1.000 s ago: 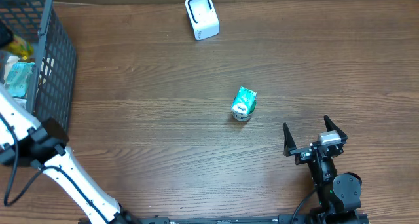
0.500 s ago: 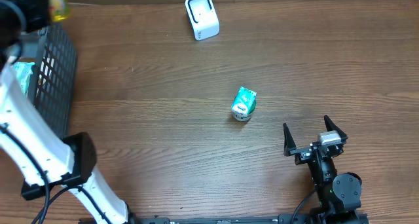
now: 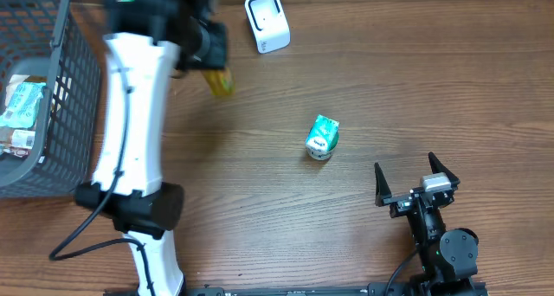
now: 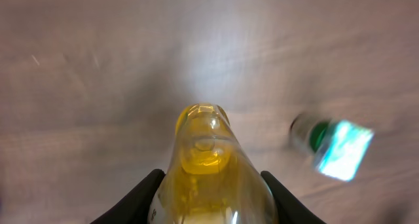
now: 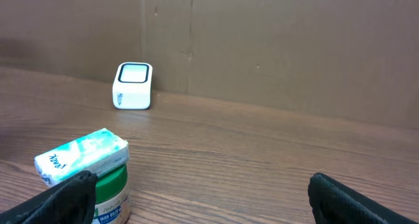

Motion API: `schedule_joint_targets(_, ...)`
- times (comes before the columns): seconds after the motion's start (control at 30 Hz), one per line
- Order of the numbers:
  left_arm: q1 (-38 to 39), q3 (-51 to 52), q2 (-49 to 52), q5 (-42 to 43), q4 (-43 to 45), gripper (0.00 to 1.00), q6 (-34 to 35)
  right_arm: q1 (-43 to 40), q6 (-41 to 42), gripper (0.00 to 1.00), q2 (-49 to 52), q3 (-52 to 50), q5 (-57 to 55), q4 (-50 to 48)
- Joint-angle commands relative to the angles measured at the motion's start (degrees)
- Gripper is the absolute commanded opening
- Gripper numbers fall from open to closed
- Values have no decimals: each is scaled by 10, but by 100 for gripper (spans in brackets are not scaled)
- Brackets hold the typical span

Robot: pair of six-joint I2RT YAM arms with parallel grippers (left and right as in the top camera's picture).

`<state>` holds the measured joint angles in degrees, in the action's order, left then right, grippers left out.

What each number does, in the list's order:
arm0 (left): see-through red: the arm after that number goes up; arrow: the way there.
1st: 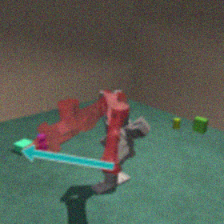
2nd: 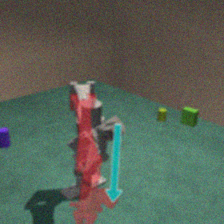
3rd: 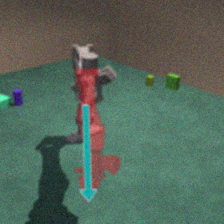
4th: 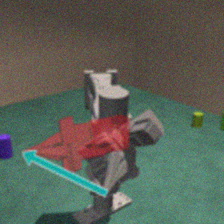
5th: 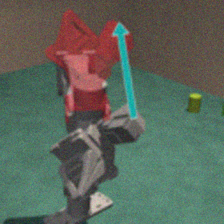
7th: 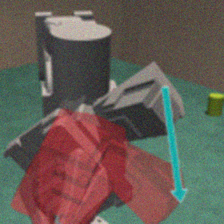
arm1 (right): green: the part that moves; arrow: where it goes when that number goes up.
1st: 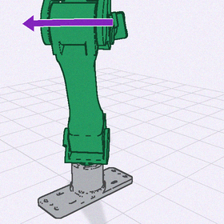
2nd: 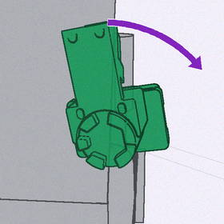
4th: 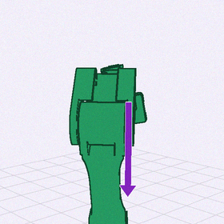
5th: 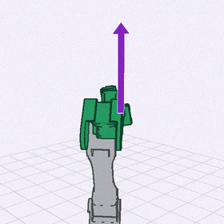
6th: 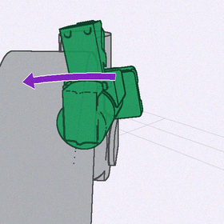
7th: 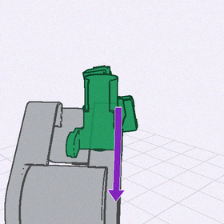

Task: Scan the item barcode
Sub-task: 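Carry the yellow oil bottle out and stand it on the table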

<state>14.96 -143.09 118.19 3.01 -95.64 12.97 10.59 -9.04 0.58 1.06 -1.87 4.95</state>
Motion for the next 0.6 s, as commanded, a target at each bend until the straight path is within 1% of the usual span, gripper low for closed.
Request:
schedule_joint_targets(0.0, 54, 90, -9, -70, 41, 40, 60, 3, -1, 100, -4, -6, -2, -3)
schedule_joint_targets(0.13, 100, 184, -9, -71, 118, 41, 102, 3, -1, 100, -4, -6, -2, -3)
schedule_joint_targets(0.3, 124, 272, -9, -96, 198, 44, 160, 3, 0, 100, -4, -6, -1, -3)
schedule_joint_targets(0.4, 130, 315, -9, -96, 236, 45, 175, 3, 0, 100, -4, -6, -1, -3)
schedule_joint_targets(0.57, 135, 367, -9, -96, 285, 44, 175, 3, -1, 100, -4, -6, -1, -3)
